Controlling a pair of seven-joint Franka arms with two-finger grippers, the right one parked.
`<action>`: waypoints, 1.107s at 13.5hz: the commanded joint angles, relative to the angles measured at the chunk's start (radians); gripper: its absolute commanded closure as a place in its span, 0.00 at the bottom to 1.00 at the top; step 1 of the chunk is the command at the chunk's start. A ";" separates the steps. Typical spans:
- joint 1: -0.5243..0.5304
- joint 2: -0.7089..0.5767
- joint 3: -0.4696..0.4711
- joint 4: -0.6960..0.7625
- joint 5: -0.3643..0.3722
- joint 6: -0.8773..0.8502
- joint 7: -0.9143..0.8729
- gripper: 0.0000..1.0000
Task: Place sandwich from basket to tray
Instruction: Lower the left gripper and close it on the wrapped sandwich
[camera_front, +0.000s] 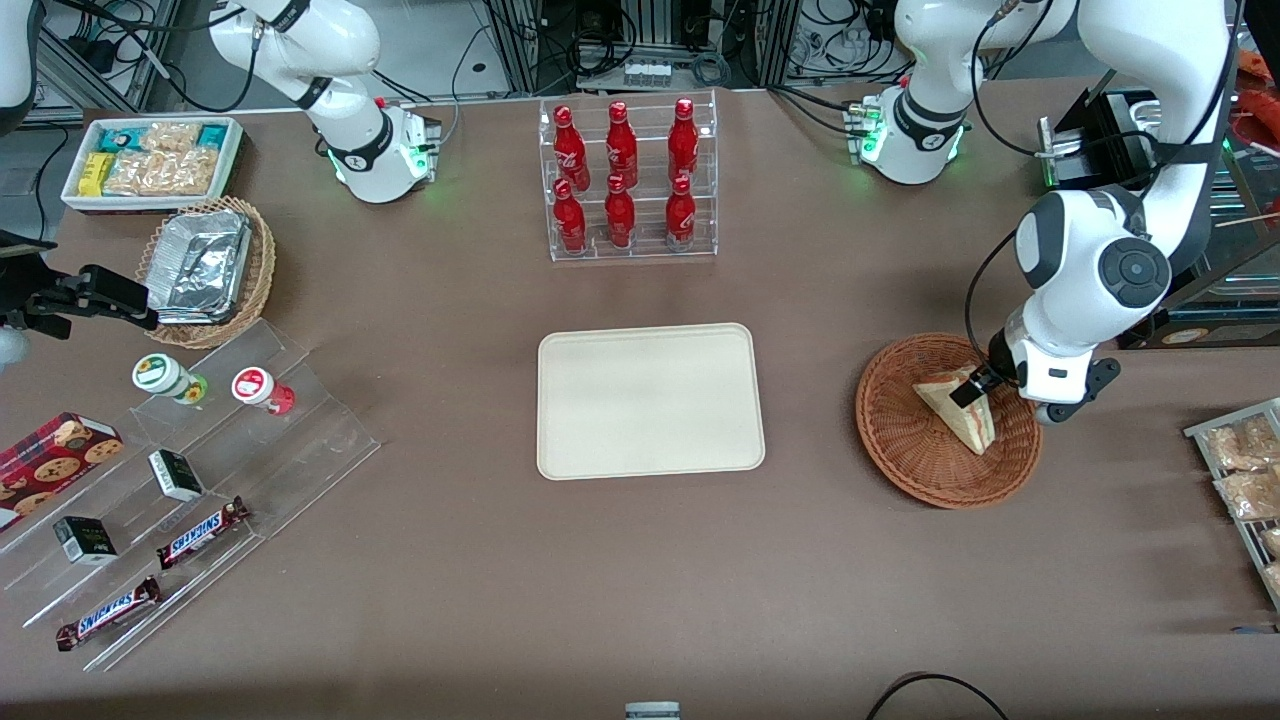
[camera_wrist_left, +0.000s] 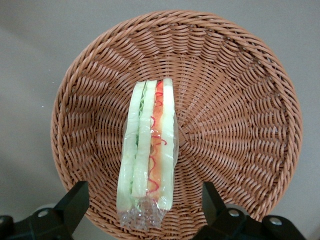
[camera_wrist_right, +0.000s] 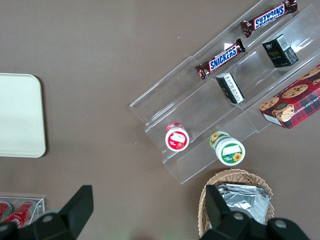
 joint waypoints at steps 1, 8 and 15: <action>-0.002 0.010 -0.004 -0.041 0.008 0.073 -0.028 0.00; -0.002 0.054 -0.004 -0.066 0.005 0.145 -0.030 0.18; -0.002 0.030 -0.004 -0.065 0.004 0.090 -0.033 1.00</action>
